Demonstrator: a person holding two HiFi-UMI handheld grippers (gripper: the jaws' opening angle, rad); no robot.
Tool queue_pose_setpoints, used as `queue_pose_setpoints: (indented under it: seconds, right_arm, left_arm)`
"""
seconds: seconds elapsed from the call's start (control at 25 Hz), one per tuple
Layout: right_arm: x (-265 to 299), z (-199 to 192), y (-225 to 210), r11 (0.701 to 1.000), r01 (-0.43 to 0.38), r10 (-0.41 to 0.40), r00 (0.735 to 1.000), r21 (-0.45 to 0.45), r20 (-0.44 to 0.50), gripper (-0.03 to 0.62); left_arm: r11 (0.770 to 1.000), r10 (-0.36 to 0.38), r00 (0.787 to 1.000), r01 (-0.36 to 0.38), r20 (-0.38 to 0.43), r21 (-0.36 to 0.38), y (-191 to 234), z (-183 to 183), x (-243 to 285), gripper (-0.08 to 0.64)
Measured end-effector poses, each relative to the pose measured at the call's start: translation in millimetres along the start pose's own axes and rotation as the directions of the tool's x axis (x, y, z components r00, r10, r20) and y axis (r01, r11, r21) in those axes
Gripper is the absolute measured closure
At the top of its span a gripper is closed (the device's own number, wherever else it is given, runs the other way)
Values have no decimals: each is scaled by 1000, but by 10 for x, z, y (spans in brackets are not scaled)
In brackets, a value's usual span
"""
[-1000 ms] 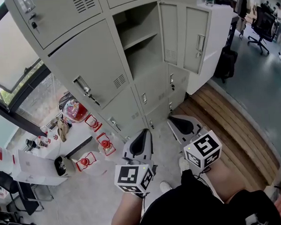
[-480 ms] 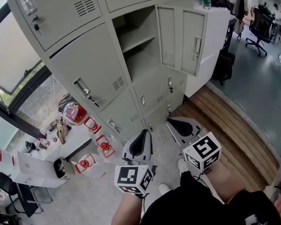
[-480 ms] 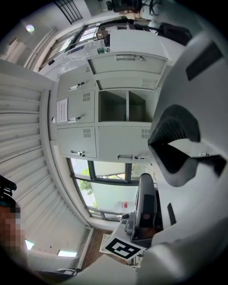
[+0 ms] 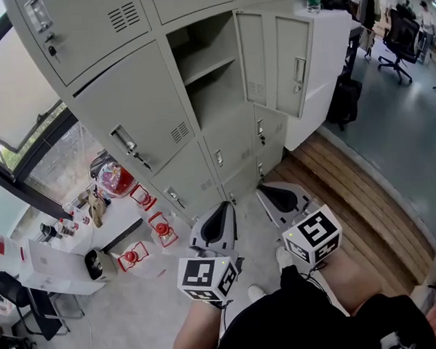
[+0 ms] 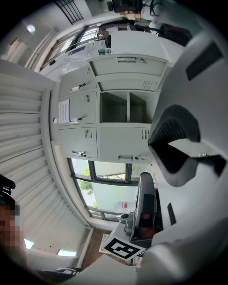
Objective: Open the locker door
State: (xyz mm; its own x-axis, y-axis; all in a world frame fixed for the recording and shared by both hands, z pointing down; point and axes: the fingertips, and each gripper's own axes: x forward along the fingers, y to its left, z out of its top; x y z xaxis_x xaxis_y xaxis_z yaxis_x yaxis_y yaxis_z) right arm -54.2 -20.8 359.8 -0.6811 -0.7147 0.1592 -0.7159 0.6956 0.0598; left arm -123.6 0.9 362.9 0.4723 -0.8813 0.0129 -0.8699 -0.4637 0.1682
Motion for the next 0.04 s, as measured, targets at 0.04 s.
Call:
queue_pose_setpoints:
  seconds: [0.04]
  right_arm:
    - [-10, -1, -9, 1000, 1, -1, 1000, 0, 1, 538]
  left_arm:
    - [1000, -1, 1000, 1, 0, 1, -13, 0, 5, 540]
